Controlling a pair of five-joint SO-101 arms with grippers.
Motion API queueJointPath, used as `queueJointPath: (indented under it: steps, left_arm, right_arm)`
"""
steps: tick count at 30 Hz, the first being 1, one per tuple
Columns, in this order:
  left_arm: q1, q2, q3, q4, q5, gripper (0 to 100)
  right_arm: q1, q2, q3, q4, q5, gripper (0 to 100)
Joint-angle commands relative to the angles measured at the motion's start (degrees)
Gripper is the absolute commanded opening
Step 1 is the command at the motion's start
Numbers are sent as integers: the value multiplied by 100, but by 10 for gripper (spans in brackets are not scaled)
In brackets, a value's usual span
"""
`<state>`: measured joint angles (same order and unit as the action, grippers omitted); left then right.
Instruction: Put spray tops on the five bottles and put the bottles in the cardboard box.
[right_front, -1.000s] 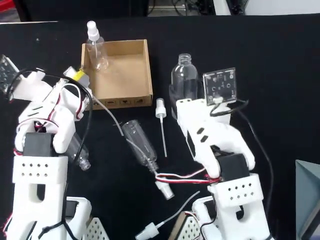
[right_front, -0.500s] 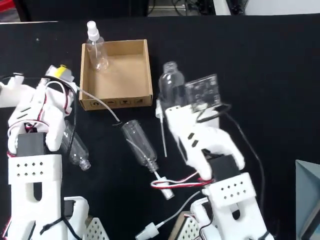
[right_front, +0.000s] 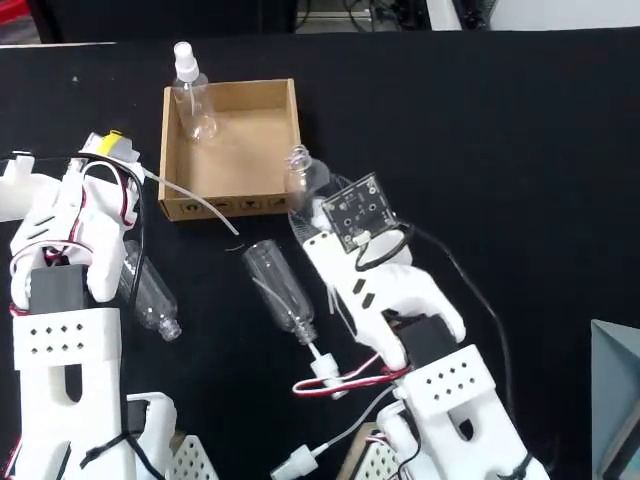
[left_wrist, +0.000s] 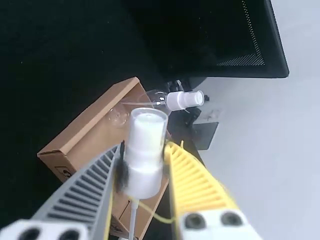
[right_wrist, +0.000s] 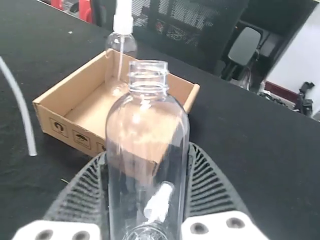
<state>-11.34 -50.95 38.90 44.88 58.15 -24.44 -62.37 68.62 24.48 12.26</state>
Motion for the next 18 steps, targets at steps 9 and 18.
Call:
queueJointPath:
  steps: [9, 18]
  left_arm:
    - [-365, -897, -75, 431, 747, 29]
    - [-382, -2040, 980, -413, 774, 29]
  right_arm:
    - [-554, -233, 198, -176, 712, 12]
    - [-721, -207, 295, -176, 712, 12]
